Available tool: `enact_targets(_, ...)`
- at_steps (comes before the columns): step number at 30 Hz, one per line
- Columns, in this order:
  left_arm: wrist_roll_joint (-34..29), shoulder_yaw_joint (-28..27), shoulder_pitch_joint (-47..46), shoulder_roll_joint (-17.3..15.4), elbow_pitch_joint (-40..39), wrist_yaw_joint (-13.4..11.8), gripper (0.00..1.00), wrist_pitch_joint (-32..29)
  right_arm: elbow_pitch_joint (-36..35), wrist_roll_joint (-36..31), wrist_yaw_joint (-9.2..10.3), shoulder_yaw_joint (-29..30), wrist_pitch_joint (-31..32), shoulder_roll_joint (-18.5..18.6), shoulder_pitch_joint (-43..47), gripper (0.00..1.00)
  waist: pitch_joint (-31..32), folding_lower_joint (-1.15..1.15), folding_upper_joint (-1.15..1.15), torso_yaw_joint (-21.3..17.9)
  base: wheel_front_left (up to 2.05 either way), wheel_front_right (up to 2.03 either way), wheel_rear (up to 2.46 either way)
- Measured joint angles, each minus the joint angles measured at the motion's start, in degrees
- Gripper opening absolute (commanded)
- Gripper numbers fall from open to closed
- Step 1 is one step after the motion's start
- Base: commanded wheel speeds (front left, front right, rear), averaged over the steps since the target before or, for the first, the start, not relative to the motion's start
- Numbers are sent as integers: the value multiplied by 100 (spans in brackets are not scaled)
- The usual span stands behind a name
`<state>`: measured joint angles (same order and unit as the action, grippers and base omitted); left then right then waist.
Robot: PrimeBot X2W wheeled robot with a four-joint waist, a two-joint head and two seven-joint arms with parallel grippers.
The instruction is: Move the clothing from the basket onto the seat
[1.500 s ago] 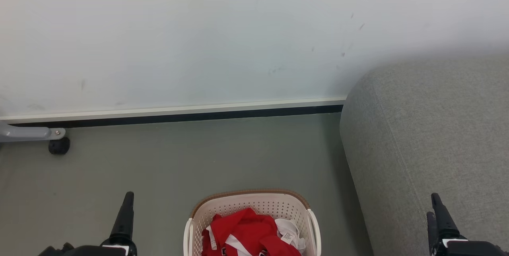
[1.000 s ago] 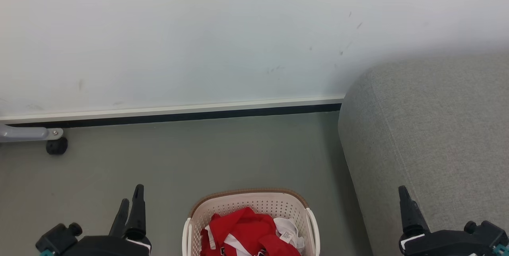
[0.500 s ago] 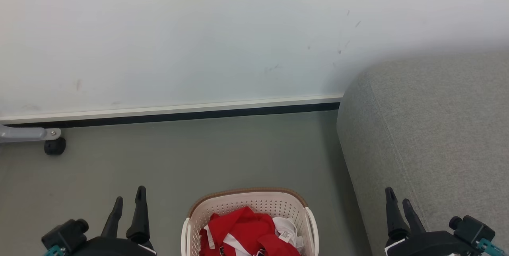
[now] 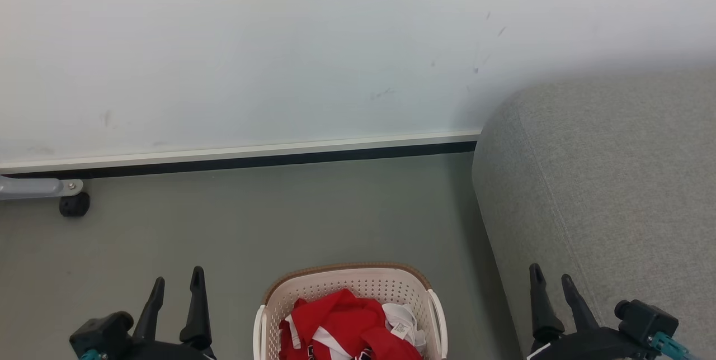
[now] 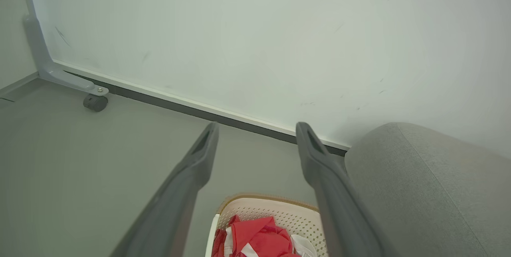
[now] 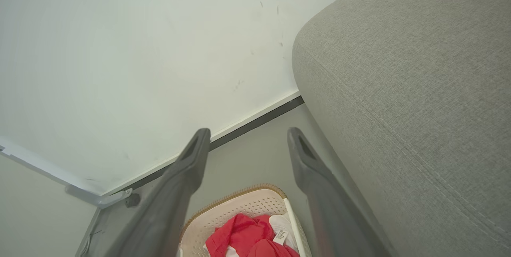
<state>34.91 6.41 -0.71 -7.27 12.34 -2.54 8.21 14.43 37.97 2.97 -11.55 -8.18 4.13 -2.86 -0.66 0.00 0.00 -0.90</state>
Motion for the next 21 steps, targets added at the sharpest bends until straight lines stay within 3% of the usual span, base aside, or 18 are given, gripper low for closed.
enact_targets(21, -1518, 131, 104, -60, -111, -259, 100, 410, 5, -1567, 215, -503, -410, 48, 0, 100, -35, 0, 0, -48, 0, 0, 0)
